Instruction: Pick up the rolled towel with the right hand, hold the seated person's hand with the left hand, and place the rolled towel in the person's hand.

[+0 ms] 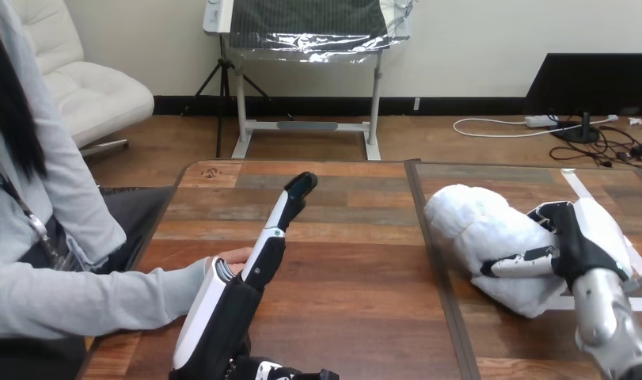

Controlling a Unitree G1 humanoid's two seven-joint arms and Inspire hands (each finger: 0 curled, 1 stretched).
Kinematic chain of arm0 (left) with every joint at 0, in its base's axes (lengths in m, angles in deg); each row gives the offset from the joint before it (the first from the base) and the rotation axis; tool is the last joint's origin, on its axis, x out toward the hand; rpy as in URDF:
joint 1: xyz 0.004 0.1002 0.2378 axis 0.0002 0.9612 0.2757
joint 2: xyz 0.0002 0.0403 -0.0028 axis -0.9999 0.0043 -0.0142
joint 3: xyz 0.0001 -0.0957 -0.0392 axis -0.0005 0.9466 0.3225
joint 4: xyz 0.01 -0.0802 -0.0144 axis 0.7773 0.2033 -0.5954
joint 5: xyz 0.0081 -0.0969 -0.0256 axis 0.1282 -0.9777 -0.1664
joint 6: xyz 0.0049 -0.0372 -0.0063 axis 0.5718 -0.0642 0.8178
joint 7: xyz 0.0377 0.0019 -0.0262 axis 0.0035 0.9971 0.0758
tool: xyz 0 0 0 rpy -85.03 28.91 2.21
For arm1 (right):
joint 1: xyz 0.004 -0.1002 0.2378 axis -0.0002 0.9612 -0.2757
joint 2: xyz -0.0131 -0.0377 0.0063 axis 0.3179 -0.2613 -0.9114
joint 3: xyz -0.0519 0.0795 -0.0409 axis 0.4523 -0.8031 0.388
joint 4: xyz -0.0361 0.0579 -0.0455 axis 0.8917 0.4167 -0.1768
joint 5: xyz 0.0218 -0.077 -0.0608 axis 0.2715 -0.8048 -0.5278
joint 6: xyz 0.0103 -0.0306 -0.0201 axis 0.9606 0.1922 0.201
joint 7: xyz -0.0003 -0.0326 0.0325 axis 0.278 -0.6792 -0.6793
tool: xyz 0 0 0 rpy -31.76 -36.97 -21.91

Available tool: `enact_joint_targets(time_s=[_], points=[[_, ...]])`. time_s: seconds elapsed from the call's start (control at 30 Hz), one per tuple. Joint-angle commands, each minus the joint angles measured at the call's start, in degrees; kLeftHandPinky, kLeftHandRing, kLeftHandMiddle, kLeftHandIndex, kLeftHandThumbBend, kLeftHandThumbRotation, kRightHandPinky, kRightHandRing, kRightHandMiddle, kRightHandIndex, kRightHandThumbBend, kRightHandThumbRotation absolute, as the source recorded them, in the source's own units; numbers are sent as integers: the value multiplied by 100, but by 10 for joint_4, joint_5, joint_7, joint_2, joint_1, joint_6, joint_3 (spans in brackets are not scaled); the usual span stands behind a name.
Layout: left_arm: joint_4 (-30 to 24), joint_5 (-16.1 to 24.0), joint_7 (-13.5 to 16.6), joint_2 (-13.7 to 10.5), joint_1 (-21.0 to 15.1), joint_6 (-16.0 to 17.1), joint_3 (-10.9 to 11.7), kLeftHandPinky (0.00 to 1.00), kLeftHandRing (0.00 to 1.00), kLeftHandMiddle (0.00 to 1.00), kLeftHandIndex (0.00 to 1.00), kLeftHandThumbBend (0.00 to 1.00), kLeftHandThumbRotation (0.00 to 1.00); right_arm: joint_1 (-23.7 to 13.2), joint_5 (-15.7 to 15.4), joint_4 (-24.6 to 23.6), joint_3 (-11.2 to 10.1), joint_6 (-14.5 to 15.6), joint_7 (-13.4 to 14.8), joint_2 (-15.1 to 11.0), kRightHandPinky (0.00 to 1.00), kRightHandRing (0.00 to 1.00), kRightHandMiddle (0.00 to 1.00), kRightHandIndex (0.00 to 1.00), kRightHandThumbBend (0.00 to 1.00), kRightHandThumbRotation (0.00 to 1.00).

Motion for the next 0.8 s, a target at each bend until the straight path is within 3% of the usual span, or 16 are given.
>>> enact_joint_targets(time_s=[0.0, 0.23, 0.4, 0.77], points=[[-19, -19, -7, -9, -23, -12, -6, 100, 100, 100, 99, 100, 78, -15, 23, -26, -21, -52, 15, 24, 48, 49, 48, 45, 79, 0], [-26, -26, -16, -10, -20, -26, -7, 100, 99, 98, 97, 100, 75, -6, 35, -37, -30, -109, 38, 32, 45, 49, 49, 46, 79, 0], [-28, -29, -22, -10, -19, -33, -8, 100, 98, 97, 95, 100, 74, -1, 42, -42, -37, -140, 45, 38, 35, 41, 48, 45, 80, 0], [-30, -31, -29, -8, -19, -45, -5, 100, 99, 97, 95, 100, 72, 10, 46, -57, -40, -204, 69, 49, 23, 29, 43, 43, 80, 0]])
